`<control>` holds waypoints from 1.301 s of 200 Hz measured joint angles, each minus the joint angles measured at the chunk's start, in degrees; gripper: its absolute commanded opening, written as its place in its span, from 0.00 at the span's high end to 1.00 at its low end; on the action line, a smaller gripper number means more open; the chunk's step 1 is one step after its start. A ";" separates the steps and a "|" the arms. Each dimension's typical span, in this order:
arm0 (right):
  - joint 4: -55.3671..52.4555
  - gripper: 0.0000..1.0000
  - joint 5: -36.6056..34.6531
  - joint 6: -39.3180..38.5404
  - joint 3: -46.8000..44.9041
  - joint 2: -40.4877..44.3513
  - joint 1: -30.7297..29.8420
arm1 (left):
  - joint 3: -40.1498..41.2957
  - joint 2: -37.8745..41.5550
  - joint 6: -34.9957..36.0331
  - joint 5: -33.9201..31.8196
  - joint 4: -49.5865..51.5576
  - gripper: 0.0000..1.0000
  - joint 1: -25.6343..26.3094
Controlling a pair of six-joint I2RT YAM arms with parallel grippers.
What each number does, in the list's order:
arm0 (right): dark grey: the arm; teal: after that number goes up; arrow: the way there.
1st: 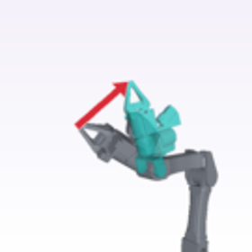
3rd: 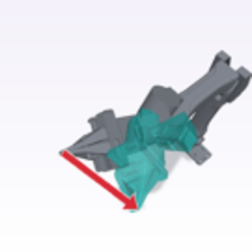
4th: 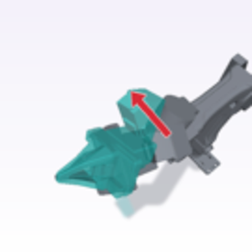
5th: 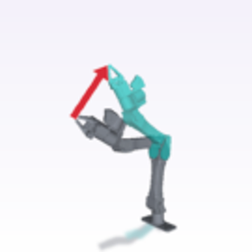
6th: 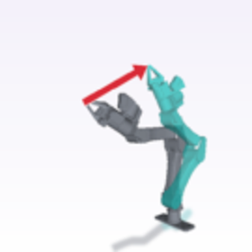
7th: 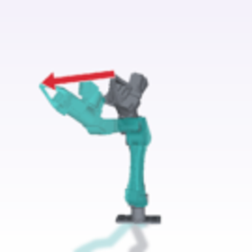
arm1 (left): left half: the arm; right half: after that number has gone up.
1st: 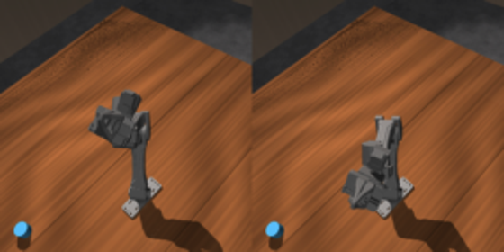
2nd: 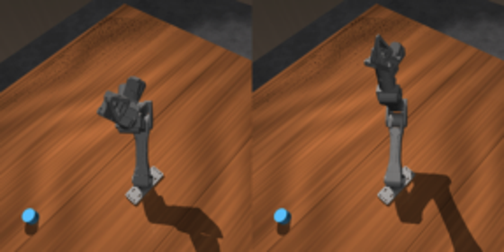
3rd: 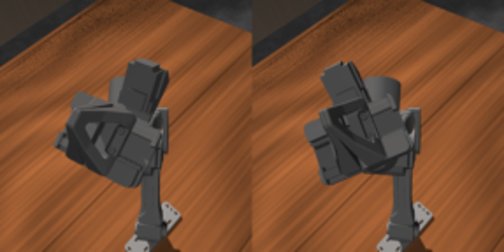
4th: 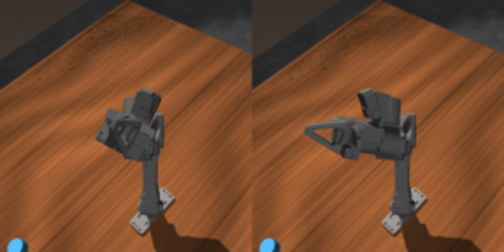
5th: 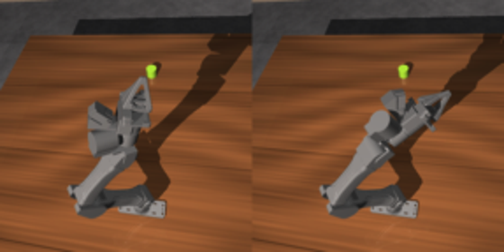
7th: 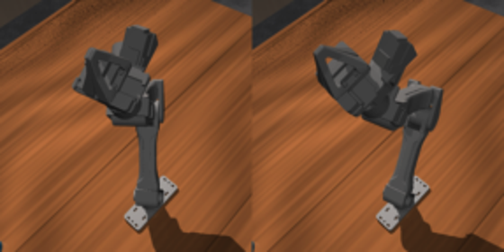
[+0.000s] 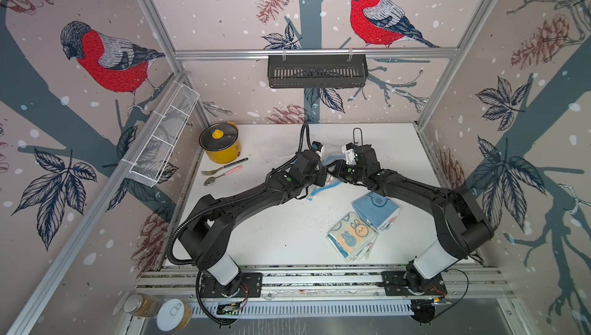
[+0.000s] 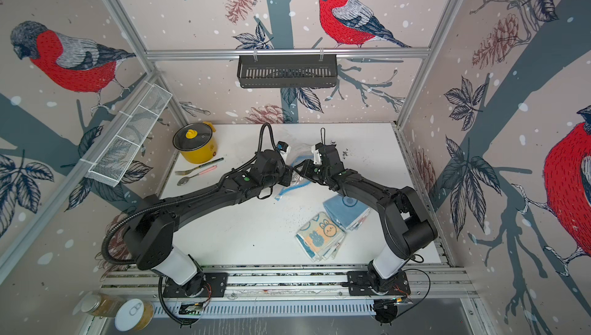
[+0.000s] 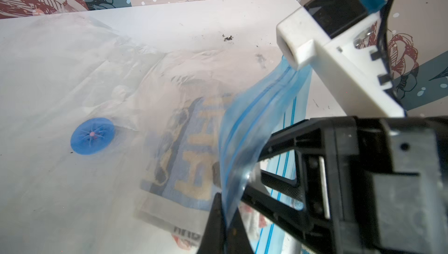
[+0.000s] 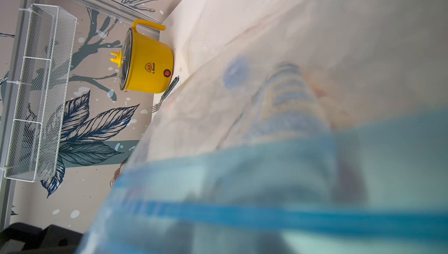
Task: Place the folded towel into the vacuum bag
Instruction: Place the towel in the vacuum bag, then adjust the vacuum bag at the center of the board.
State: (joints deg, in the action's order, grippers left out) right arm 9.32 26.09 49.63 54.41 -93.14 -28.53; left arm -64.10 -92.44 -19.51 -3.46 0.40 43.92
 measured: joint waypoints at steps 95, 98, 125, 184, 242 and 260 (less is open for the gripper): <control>-11.17 0.34 -6.03 -3.61 -2.58 12.66 4.57 | -2.71 -0.66 -1.62 -2.08 -0.07 1.00 -0.15; -11.50 0.34 -6.32 -3.82 -2.69 13.03 4.68 | -2.78 -0.66 -1.62 -2.25 -0.07 1.00 -0.15; -14.47 0.33 -9.14 -6.19 -4.33 15.61 6.27 | -3.43 -0.76 -1.62 -2.75 -0.04 1.00 -0.15; -14.38 0.42 -10.27 -7.76 -5.35 11.78 6.12 | -5.16 -1.55 -1.51 -2.51 -0.02 1.00 -0.15; -12.07 0.80 -10.47 -7.85 -2.25 8.72 3.80 | -8.04 -1.81 0.92 -2.14 0.33 1.00 0.57; -12.00 0.90 -11.50 -7.87 -1.55 8.61 3.58 | -8.94 -1.75 3.61 -4.11 0.33 1.00 1.46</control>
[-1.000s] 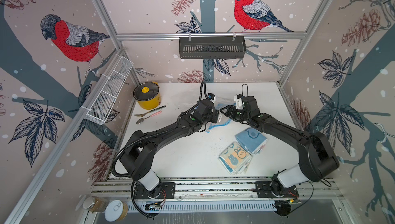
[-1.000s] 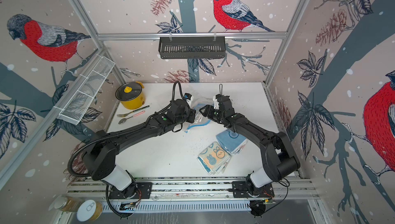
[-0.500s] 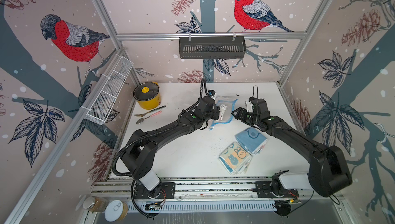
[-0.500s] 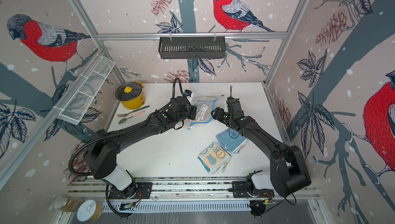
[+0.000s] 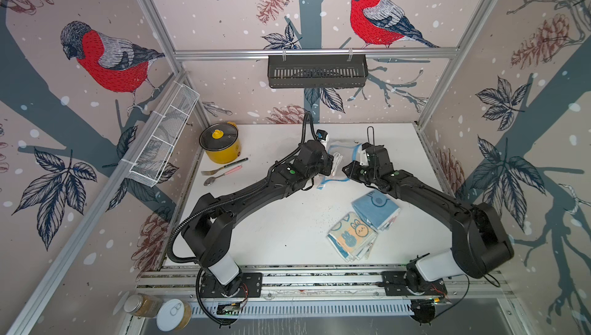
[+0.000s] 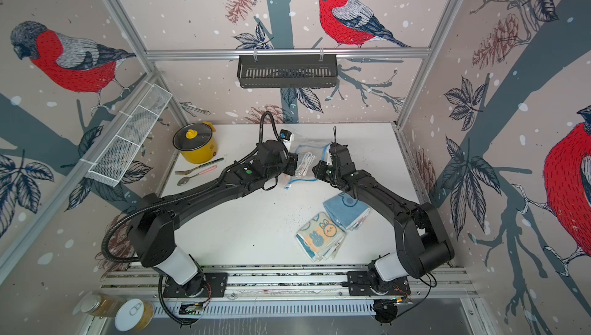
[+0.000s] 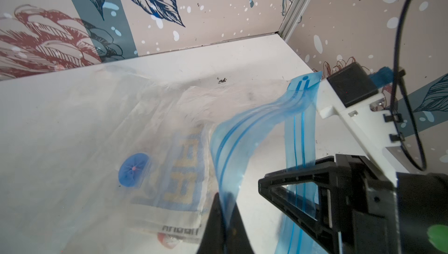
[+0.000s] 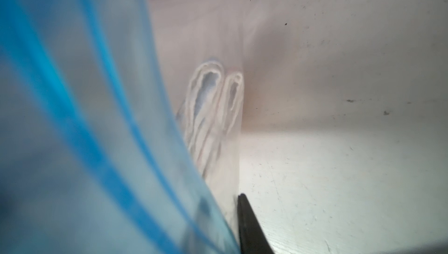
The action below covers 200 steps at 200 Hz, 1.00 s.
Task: Place the folded towel into the vacuum bag
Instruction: Adjust the vacuum bag at the center of the board.
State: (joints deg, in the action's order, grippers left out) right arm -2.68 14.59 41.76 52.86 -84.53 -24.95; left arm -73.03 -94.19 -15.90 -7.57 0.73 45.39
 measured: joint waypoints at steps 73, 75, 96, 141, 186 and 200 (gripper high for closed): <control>-0.31 0.98 -2.58 -0.13 1.55 -0.11 -0.07 | -2.43 -0.15 9.05 -10.14 0.94 1.00 3.45; -0.31 0.98 -2.58 -0.13 1.64 -0.13 -0.07 | -2.43 -0.13 9.31 -10.47 0.94 1.00 3.50; -0.33 0.99 -2.69 -0.63 3.32 -0.55 -0.07 | -2.43 -0.02 11.45 -12.39 0.83 1.00 3.69; -0.33 0.99 -3.32 -1.64 6.82 -1.88 -0.04 | -2.95 0.35 16.59 -15.82 -1.55 1.00 4.50; -0.33 0.99 -3.61 -2.67 7.45 -2.60 0.26 | -6.36 -0.04 21.77 -18.43 -3.56 1.00 6.19; -0.31 0.99 -3.61 -2.71 7.48 -2.60 0.37 | -7.06 -0.48 22.84 -19.45 -4.26 1.00 6.84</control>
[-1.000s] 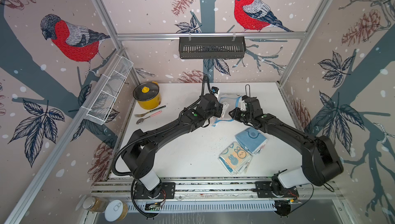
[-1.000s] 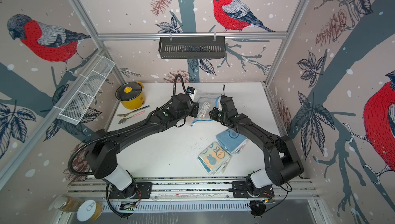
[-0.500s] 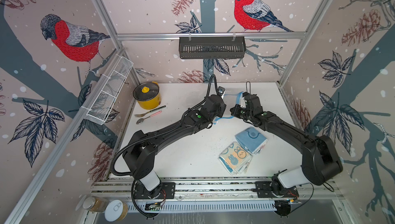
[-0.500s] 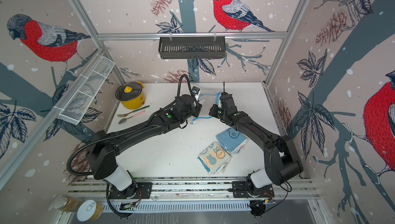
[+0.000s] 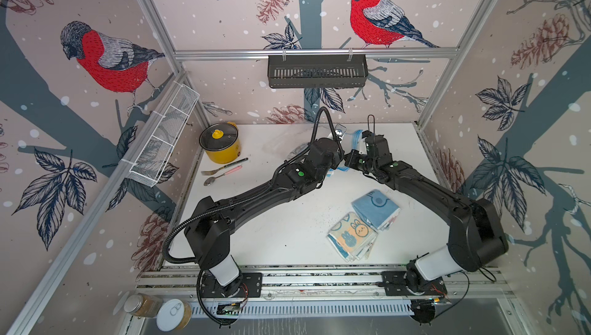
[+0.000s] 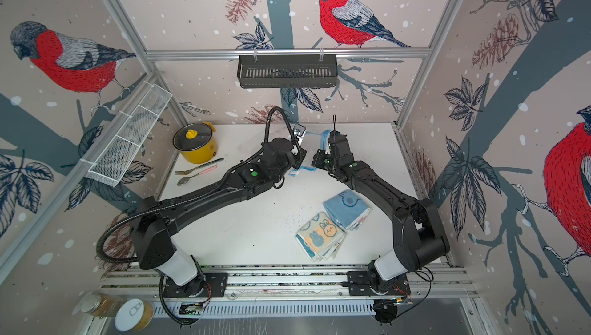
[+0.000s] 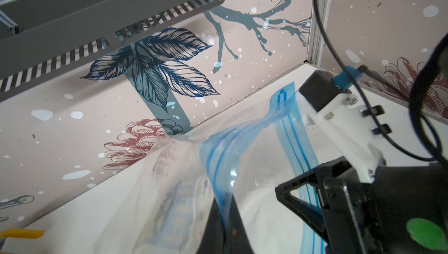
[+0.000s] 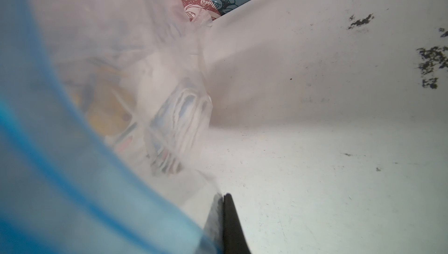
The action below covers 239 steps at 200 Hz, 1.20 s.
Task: Place the folded towel into the vacuum bag
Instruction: Adjust the vacuum bag at the center of the board.
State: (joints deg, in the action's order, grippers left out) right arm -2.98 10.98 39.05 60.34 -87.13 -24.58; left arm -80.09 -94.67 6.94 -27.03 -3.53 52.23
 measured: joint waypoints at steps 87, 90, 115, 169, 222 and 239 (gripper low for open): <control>0.07 1.00 0.70 -1.38 -0.90 4.37 1.79 | 1.46 -0.92 -1.18 -1.51 -1.75 1.00 1.29; 0.07 0.99 0.70 -1.51 -0.85 4.63 1.79 | 1.64 -0.90 -1.42 -1.55 -1.77 1.00 1.29; -0.20 1.00 0.70 -2.34 0.83 6.25 1.66 | 2.38 -0.15 -3.43 -1.64 -2.34 1.00 1.29; -3.10 0.99 -0.37 -4.81 6.47 8.33 0.28 | 2.64 2.19 -4.94 -1.68 -6.56 1.00 1.29; -4.11 1.00 -2.91 -6.19 6.60 10.49 -0.35 | 0.72 2.91 -1.01 -2.12 -9.07 1.00 1.29; -3.69 1.00 -3.78 -6.16 4.66 10.91 -0.22 | -0.39 3.02 0.90 -2.60 -9.16 1.00 1.29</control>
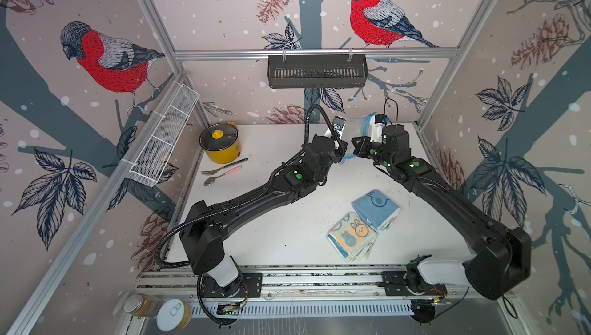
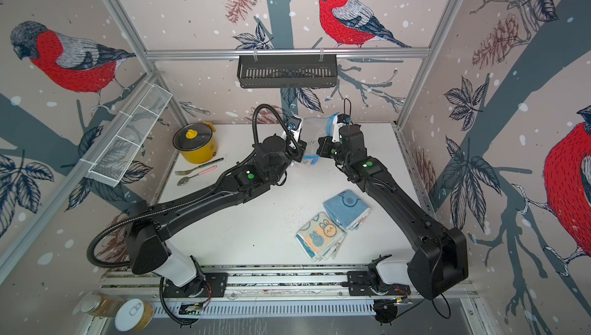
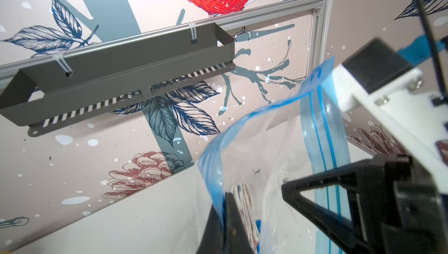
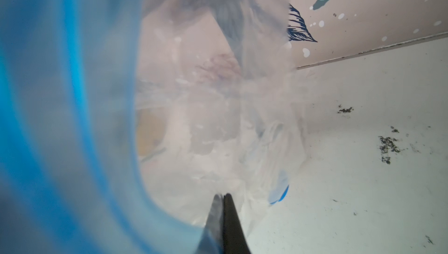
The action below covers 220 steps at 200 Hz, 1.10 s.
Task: Place the folded towel into the vacuum bag
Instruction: Adjust the vacuum bag at the center of the board.
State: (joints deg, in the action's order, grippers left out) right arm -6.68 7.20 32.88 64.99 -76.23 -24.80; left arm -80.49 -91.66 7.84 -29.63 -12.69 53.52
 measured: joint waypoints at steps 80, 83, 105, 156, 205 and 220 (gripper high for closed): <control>2.36 1.00 0.17 0.46 -3.45 0.39 1.73 | -3.50 0.02 7.45 -0.72 -0.24 1.00 0.02; 2.43 1.00 0.17 0.46 -3.43 0.44 1.70 | -3.54 0.02 7.48 -0.72 -0.24 1.00 0.02; 3.04 1.00 0.39 0.46 -3.17 1.05 1.62 | -3.80 0.02 7.52 -0.68 -0.26 1.00 0.07; 4.70 1.00 1.99 0.42 -3.23 1.68 0.72 | -5.05 -1.53 7.17 -0.33 -0.24 1.00 2.32; 8.39 1.00 4.00 0.39 -6.56 1.90 0.52 | -4.37 -2.86 5.42 1.55 -0.83 1.00 4.37; 8.83 0.99 4.24 0.39 -7.69 1.53 1.40 | -1.95 -2.47 4.11 1.55 -1.60 1.00 4.42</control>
State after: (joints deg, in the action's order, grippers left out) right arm 2.15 11.44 33.28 57.30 -74.70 -23.40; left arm -82.43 -94.13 11.94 -28.08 -14.28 57.93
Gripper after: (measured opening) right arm 0.049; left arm 0.049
